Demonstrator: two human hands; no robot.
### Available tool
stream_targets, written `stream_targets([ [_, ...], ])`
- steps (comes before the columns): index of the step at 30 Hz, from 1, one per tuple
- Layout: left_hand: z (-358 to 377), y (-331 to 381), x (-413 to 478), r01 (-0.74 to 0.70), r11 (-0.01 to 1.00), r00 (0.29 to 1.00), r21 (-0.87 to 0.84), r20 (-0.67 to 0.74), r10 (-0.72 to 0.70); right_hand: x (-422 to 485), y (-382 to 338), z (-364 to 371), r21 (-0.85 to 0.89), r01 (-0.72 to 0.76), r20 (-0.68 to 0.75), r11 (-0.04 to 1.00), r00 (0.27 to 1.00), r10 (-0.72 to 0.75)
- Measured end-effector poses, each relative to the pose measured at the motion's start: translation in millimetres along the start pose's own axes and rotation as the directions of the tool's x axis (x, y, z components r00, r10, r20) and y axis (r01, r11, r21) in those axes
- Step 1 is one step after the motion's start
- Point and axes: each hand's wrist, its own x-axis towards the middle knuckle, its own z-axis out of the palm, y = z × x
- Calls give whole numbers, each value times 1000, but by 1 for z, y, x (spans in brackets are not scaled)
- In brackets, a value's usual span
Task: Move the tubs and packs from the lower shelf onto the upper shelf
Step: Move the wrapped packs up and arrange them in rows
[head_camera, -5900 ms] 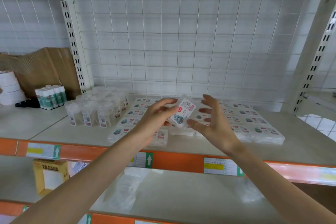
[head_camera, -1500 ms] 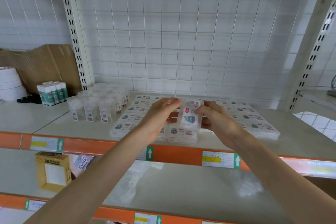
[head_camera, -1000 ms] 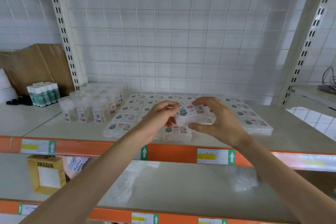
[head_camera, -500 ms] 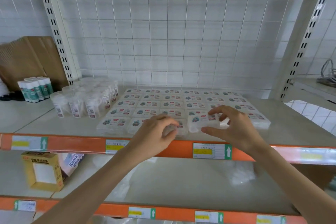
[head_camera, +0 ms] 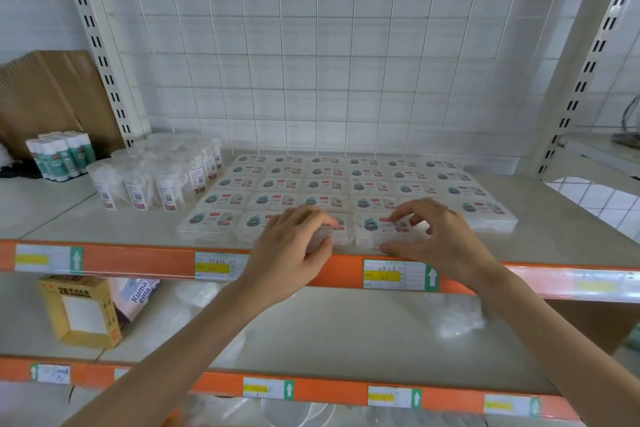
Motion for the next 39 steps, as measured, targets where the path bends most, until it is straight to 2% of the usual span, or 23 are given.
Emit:
stream_targets([
  [4, 0, 3, -3, -14, 998, 1000, 65, -8, 15, -5, -1, 3, -87, 27, -40, 996, 999, -30],
  [7, 0, 4, -5, -37, 992, 999, 119, -18, 39, -10, -1, 8, -162, 120, -139, 979, 980, -143],
  [10, 0, 7, -5, -34, 989, 999, 147, -21, 38, -13, -1, 11, -229, 142, -189, 963, 964, -187],
  [15, -5, 11, -1, 0, 991, 998, 137, 63, -8, -15, -1, 13, -285, 193, -259, 939, 928, -269],
  [19, -14, 22, -2, 45, 989, 992, 139, 107, -60, -18, -4, 13, -260, 235, -331, 937, 890, -315],
  [25, -20, 43, -23, 56, 982, 996, 178, 59, -67, -45, -14, 16, -234, 315, -392, 920, 835, -386],
  [33, -32, 47, -76, -78, 958, 992, 277, 122, 45, -99, -40, 41, -271, 305, -356, 913, 849, -389],
  [39, -41, 42, -131, -76, 966, 987, 247, 155, 38, -140, -60, 73, -262, 182, -308, 948, 915, -261],
])
